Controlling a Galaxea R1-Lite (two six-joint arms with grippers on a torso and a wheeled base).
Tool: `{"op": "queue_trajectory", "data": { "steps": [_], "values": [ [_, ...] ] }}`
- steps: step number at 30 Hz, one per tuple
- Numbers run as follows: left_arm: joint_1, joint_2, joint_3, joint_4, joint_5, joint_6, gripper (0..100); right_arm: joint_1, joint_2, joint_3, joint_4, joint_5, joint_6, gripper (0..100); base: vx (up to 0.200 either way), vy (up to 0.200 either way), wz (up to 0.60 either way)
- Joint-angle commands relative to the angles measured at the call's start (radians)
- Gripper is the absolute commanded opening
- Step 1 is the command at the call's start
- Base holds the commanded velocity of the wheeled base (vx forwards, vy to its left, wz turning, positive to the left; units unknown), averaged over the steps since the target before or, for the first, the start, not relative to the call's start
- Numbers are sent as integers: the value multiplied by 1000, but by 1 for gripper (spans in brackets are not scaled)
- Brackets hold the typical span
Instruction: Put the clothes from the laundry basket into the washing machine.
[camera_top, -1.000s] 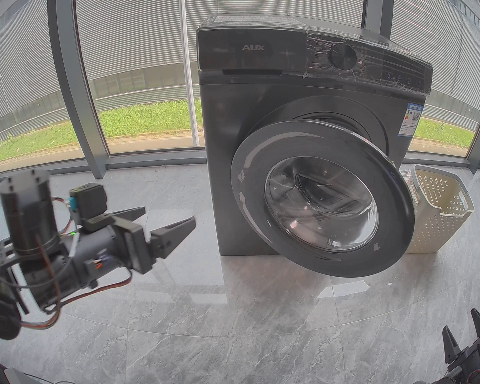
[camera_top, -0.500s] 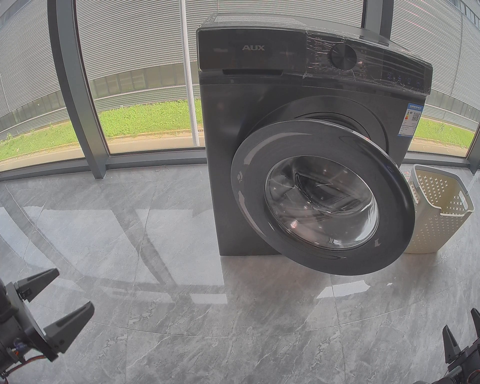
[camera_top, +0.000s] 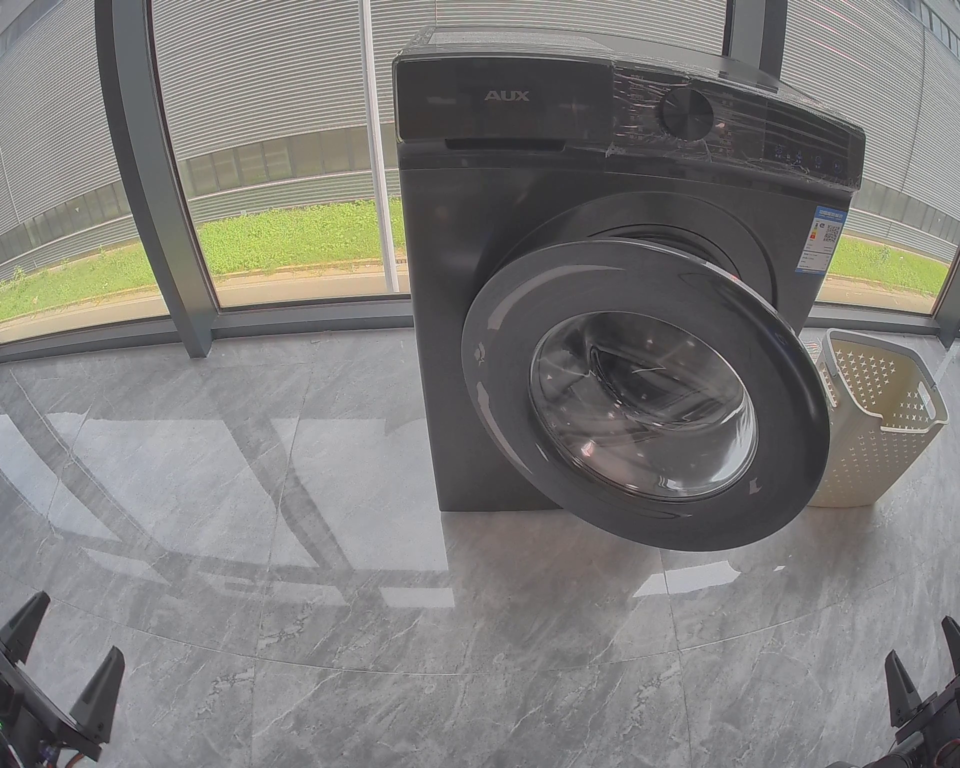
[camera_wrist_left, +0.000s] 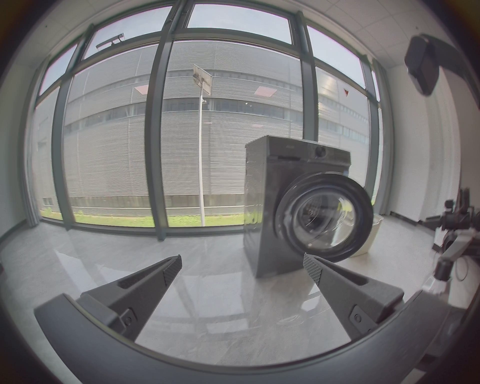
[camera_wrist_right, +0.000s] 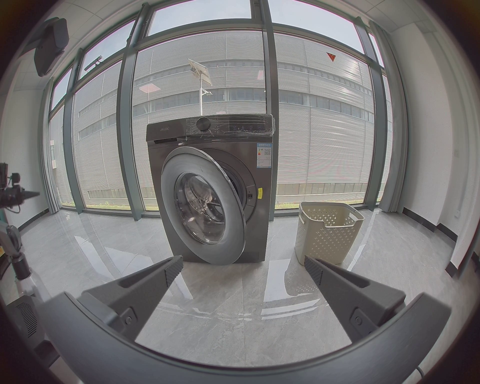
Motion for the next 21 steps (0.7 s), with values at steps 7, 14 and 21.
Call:
{"op": "queue_trajectory", "data": {
  "steps": [7, 14, 21],
  "values": [
    [123, -190, 64, 179, 9, 0, 100, 0, -12, 7, 0, 0, 0, 100, 0, 0, 0],
    [259, -279, 64, 185, 24, 22, 100, -2, -10, 7, 0, 0, 0, 100, 0, 0, 0],
    [255, -279, 64, 217, -38, -67, 100, 0, -10, 7, 1, 1, -2, 100, 0, 0, 0]
  ]
}}
